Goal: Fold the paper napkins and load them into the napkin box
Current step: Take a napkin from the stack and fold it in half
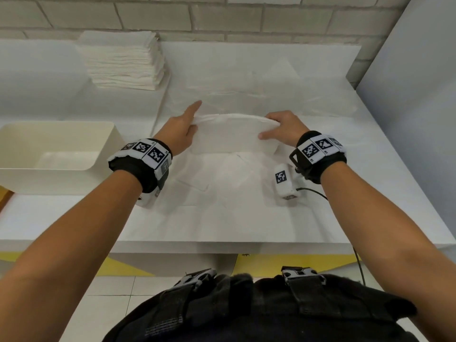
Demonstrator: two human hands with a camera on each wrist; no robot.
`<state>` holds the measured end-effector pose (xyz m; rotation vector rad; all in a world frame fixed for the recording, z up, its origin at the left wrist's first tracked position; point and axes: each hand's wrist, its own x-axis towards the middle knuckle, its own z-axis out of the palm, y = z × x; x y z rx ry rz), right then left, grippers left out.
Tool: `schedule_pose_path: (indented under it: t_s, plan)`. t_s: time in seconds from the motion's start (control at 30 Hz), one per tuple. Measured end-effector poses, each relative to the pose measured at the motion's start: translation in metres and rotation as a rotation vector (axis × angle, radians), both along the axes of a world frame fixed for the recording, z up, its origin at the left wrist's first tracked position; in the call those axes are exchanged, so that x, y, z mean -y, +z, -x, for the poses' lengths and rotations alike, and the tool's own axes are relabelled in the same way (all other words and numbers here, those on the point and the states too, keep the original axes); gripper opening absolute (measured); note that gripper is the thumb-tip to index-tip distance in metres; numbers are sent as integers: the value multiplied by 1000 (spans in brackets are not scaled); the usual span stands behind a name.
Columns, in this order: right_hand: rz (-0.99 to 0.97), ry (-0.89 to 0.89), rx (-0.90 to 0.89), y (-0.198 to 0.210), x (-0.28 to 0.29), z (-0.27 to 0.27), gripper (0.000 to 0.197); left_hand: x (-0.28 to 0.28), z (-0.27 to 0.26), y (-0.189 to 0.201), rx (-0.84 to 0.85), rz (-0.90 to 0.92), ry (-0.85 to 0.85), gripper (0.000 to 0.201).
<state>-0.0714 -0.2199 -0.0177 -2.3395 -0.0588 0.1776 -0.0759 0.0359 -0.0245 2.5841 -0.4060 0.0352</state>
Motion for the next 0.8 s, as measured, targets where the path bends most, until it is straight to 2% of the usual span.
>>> schedule_pose_path:
  t_s: [0.07, 0.17, 0.3, 0.43, 0.53, 0.67, 0.7, 0.77, 0.8]
  plan:
    - [14, -6, -40, -3, -1, 0, 23, -4, -1, -4, -71, 57, 75, 44]
    - [-36, -37, -47, -3, 0, 0, 23, -10, -1, -2, -103, 95, 138, 24]
    - [-21, -36, -93, -5, -5, 1, 32, -6, -4, 3, -122, 83, 109, 26]
    - [-60, -44, -111, 0, -5, -3, 34, -5, -8, 6, -89, 199, 106, 23]
    - [89, 4, -57, 4, -4, -5, 40, -1, -6, 5, -43, 156, 74, 21]
    - [403, 172, 156, 22, -28, -4, 77, 4, -5, 5, 5, 150, 26, 21]
    - [490, 229, 175, 27, -36, -7, 80, 5, -4, 7, 13, 147, 16, 20]
    - [580, 318, 127, 36, -52, -12, 72, 6, -3, 11, 32, 144, -8, 20]
    - [586, 350, 99, 40, -58, -15, 59, 6, -2, 14, 41, 142, -15, 19]
